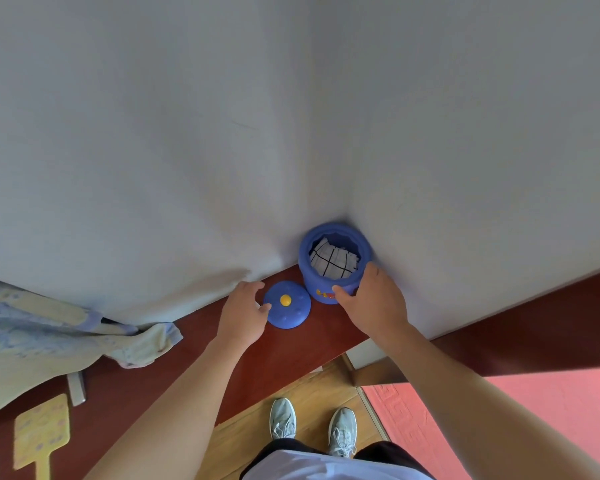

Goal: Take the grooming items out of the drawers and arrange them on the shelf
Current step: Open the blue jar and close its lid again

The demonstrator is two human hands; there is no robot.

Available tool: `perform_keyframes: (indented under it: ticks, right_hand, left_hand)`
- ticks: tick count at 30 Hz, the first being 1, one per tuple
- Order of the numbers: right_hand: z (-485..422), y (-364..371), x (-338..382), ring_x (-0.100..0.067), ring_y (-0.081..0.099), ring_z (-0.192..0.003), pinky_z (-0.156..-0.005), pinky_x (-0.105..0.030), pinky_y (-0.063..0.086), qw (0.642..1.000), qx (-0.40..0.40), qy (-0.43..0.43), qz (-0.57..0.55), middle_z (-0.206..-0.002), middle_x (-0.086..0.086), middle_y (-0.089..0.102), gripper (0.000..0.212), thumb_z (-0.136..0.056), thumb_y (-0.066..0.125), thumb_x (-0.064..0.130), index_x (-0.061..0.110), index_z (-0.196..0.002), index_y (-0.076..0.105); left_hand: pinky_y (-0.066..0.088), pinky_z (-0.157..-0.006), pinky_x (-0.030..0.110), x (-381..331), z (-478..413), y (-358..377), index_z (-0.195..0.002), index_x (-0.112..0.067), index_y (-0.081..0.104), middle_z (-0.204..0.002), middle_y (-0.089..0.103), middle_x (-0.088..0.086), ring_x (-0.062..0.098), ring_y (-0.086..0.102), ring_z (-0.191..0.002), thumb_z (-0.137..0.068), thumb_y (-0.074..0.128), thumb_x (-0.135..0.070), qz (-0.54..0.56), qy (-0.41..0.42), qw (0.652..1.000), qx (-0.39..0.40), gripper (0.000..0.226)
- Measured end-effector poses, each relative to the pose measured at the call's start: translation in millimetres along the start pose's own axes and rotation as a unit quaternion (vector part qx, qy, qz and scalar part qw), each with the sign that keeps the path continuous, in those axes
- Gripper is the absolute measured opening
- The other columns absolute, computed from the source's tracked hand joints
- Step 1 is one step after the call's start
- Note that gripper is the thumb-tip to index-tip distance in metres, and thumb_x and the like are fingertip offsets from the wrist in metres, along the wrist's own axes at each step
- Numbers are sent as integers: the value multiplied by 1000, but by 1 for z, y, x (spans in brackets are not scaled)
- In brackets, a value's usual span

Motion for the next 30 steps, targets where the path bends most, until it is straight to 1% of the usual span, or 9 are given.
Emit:
perform_keyframes:
  ticks: [3, 5, 8, 13, 15, 18, 21, 25, 30]
  right_hand:
    - [0, 1, -1, -22, 57, -104, -80, -32, 50, 1000, 1, 4, -4, -115, -8, 58, 68, -85, 61, 58, 5, -126, 47]
    - [-1, 0, -1, -22, 57, -104, -80, -32, 50, 1000, 0, 5, -3, -114, -8, 58, 68, -85, 61, 58, 6, -126, 47]
    - [-1, 0, -1, -23, 57, -103, -80, -33, 49, 1000, -1, 5, -10, -113, -8, 58, 66, -85, 61, 56, 5, -125, 47]
    - [-1, 1, -1, -23, 55, -108, -82, -32, 47, 1000, 6, 4, -3, -118, -9, 56, 71, -86, 59, 57, 4, -131, 43]
    - [-1, 0, -1, -23, 55, -109, -82, -32, 46, 1000, 7, 4, -3, -119, -9, 56, 71, -86, 58, 57, 4, -132, 43]
    - [-1, -1, -1, -23, 54, -108, -81, -32, 46, 1000, 4, 5, -6, -118, -8, 56, 69, -86, 59, 57, 6, -130, 44]
    - [-1, -1, -1, -23, 54, -108, -82, -32, 46, 1000, 6, 5, -4, -118, -8, 56, 69, -86, 59, 57, 6, -130, 43]
    - [-1, 0, -1, -22, 54, -108, -82, -30, 45, 1000, 6, 4, 0, -118, -8, 56, 68, -86, 58, 57, 6, -130, 43]
    - [-2, 1, -1, -23, 55, -107, -82, -32, 47, 1000, 9, 5, -7, -117, -9, 57, 70, -86, 58, 58, 5, -130, 44]
  left_hand:
    - [50, -92, 35, -16, -7, 14, -134, -16, 56, -126, 57, 3, 21, 59, -111, -90, 68, -25, -11, 12, 1000, 25, 46]
    - [49, -90, 32, -25, -9, 23, -133, -16, 57, -126, 58, 1, 20, 59, -112, -93, 66, -26, -14, 20, 999, 32, 43]
    - [48, -90, 31, -31, -13, 35, -133, -15, 58, -125, 59, 4, 21, 59, -111, -92, 65, -21, -21, 30, 998, 45, 42]
    - [47, -84, 31, -35, -19, 48, -130, -12, 60, -119, 60, 8, 25, 59, -106, -90, 65, -16, -55, 31, 996, 56, 40]
    - [44, -76, 30, -34, -21, 50, -125, -11, 63, -114, 60, 9, 26, 60, -101, -90, 63, -14, -69, 25, 996, 51, 35]
    - [36, -67, 29, -34, -22, 51, -111, -8, 68, -101, 58, 9, 24, 57, -85, -88, 62, -9, -76, 22, 996, 47, 23]
    - [36, -65, 28, -35, -23, 50, -99, -6, 71, -90, 53, 4, 23, 56, -78, -86, 64, -7, -70, 24, 996, 43, 15]
    - [37, -66, 28, -37, -20, 46, -100, -7, 73, -91, 53, 2, 17, 49, -75, -86, 65, -7, -63, 23, 997, 34, 16]
    - [47, -71, 32, -45, -13, 32, -105, -8, 72, -98, 61, 8, 23, 58, -83, -85, 66, -9, -57, 27, 998, 21, 20]
Point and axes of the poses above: each hand's wrist, its own z-axis away from the middle knuckle, its own y-axis out of the palm, x = y × z, the point moved 9 cm from there along -z, towards the middle knuckle
